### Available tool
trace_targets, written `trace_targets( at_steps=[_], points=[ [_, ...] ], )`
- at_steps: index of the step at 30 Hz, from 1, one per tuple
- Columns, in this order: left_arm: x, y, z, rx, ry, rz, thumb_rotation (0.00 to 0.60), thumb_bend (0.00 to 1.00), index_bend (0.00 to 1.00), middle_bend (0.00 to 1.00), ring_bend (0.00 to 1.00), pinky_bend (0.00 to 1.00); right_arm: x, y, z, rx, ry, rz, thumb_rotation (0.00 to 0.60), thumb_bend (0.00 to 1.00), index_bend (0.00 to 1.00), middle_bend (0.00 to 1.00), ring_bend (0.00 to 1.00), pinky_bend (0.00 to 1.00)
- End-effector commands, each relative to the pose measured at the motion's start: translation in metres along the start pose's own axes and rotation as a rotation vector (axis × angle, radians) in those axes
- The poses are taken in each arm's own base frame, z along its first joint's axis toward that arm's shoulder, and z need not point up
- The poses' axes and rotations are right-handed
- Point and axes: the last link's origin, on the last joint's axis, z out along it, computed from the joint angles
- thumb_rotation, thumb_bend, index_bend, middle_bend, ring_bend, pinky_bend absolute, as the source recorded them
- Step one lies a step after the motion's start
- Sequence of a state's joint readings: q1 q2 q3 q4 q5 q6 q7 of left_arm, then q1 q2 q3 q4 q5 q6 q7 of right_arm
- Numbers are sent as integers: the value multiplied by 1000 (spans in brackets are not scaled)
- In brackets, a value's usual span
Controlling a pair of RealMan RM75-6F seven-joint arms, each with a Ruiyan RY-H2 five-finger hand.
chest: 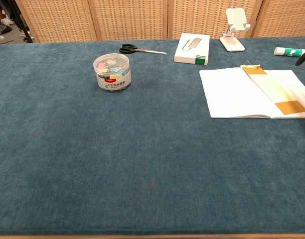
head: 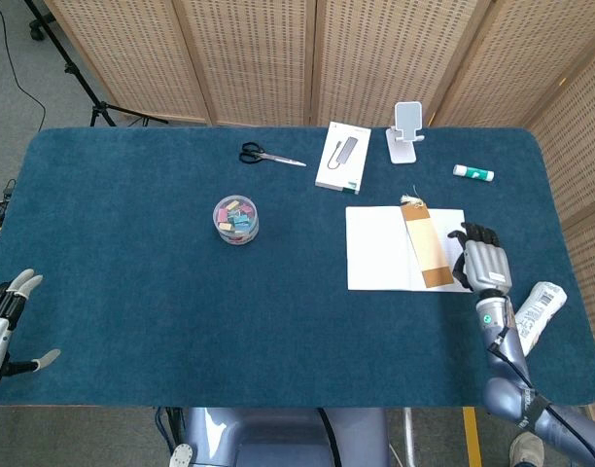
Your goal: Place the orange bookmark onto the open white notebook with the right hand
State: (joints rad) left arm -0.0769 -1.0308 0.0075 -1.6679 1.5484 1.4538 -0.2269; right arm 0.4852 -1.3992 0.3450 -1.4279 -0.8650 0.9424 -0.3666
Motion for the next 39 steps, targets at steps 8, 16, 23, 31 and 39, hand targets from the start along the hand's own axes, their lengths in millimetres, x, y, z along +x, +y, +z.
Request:
trace_targets(
  at_steps=[8,16,23,31,39],
  points=[
    [-2,3,-3,-6,4,8,600,0,0,0,0,0,-14,13,-18,55,-49,-107,600,1000,231,97,0,0],
    [-2,3,-4,-9,5,7,600,0,0,0,0,0,-26,28,-25,37,-78,-124,600,1000,231,97,0,0],
    [-2,3,-4,-8,8,7,600,0,0,0,0,0,-30,31,-29,44,-87,-126,600,1000,231,97,0,0],
    [-2,3,-4,-7,7,9,600,0,0,0,0,0,-43,29,-32,68,-111,-141,600,1000,231,97,0,0],
    [-3,3,-4,-5,7,12,600,0,0,0,0,0,-57,29,-32,77,-129,-145,600,1000,231,97,0,0]
  ],
)
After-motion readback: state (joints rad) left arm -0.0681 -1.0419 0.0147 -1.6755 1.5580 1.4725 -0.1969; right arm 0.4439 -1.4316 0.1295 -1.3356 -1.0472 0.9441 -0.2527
